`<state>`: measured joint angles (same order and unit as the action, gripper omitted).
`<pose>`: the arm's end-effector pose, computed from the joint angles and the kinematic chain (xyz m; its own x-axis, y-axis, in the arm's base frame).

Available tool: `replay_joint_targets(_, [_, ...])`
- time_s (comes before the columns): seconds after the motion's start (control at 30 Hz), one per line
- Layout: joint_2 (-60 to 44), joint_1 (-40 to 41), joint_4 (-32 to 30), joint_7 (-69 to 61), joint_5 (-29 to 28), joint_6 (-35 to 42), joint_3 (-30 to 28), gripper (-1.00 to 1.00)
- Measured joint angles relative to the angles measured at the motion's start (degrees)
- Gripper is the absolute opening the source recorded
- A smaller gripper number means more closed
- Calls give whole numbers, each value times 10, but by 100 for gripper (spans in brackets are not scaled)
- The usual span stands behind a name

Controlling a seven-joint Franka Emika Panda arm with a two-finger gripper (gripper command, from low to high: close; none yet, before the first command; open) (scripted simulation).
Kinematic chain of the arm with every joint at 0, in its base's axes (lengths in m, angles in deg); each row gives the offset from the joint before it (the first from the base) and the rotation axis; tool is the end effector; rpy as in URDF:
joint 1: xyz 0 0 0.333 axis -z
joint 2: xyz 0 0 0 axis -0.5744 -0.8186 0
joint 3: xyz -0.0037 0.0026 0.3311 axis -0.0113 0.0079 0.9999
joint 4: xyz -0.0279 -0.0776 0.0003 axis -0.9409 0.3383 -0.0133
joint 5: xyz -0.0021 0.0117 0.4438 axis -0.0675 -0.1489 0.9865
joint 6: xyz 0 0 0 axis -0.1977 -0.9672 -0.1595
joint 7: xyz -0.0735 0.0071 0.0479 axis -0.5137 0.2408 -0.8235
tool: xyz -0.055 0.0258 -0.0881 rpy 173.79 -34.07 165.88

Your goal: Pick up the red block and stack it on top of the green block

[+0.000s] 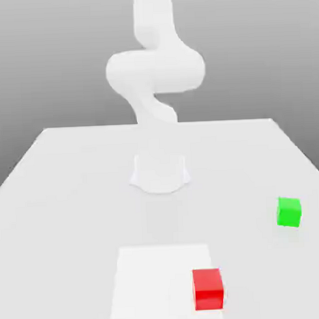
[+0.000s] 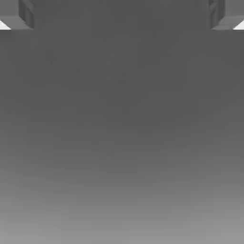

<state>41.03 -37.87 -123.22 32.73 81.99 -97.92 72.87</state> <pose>0.4156 0.0027 0.6901 0.5815 -0.6389 0.5037 -0.4547 -0.7686 -0.4500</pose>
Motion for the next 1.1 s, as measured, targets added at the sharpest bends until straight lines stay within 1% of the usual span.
replay_joint_targets(0.33, [-162,-102,-41,-248,14,-69,-70,0])
replay_joint_targets(0.6, [-290,-161,-74,-454,42,-122,-106,0])
replay_joint_targets(0.83, [-403,-188,-102,-632,62,-168,-107,0])
replay_joint_targets(1.03, [-496,-187,-127,-763,50,-210,-94,0])
replay_joint_targets(1.1, [-532,-183,-127,-788,55,-235,-86,0])
